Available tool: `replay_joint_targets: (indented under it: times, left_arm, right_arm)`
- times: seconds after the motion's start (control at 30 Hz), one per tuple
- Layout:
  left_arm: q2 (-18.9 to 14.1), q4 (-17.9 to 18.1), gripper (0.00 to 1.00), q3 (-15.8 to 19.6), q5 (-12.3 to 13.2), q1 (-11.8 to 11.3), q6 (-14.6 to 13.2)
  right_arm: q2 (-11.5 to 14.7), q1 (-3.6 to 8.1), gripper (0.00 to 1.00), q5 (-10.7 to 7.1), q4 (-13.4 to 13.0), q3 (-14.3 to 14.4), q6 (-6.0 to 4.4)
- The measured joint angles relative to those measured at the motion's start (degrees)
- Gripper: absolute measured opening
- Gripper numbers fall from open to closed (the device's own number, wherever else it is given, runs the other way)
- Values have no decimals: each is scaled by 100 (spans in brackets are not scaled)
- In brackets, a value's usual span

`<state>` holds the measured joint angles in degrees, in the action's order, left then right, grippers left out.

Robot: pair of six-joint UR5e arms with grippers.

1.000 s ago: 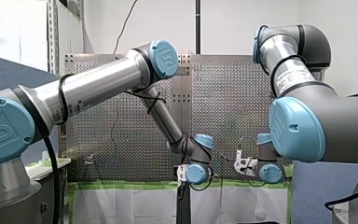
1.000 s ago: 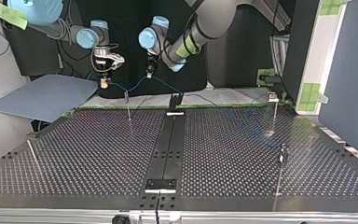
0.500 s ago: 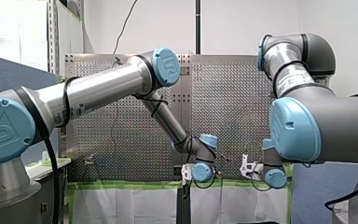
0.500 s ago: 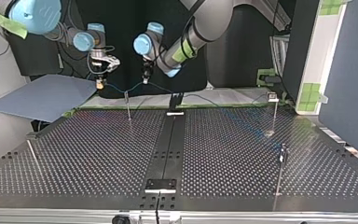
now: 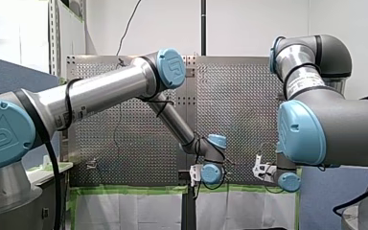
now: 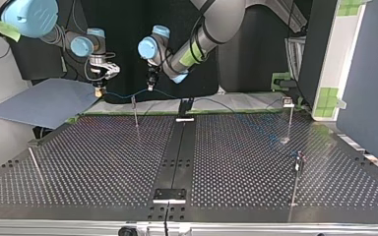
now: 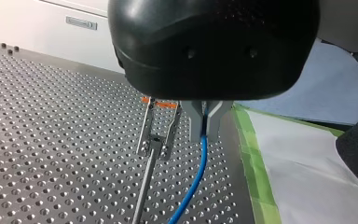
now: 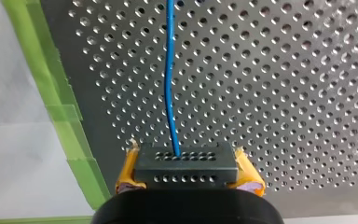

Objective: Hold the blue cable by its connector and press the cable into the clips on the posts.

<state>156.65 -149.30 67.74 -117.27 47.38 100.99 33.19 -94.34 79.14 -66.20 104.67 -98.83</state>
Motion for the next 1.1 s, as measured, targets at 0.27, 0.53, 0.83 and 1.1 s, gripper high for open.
replay_joint_targets:
  times: [0.27, 0.53, 0.83, 1.1]
  left_arm:
    - [4, 9, 0, -47, 105, -23, 0]
    - [7, 18, 0, -52, 149, -7, 3]
    - [9, 29, 0, -94, 167, -35, 8]
    - [9, -15, 0, -228, 186, -79, 11]
  right_arm:
    - [-6, 49, 0, -2, 7, -78, -63]
    - [-8, 131, 0, 88, 12, -84, -134]
    - [-9, 182, 0, 201, 7, -84, -100]
    - [-9, 164, 0, 182, 17, -121, -14]
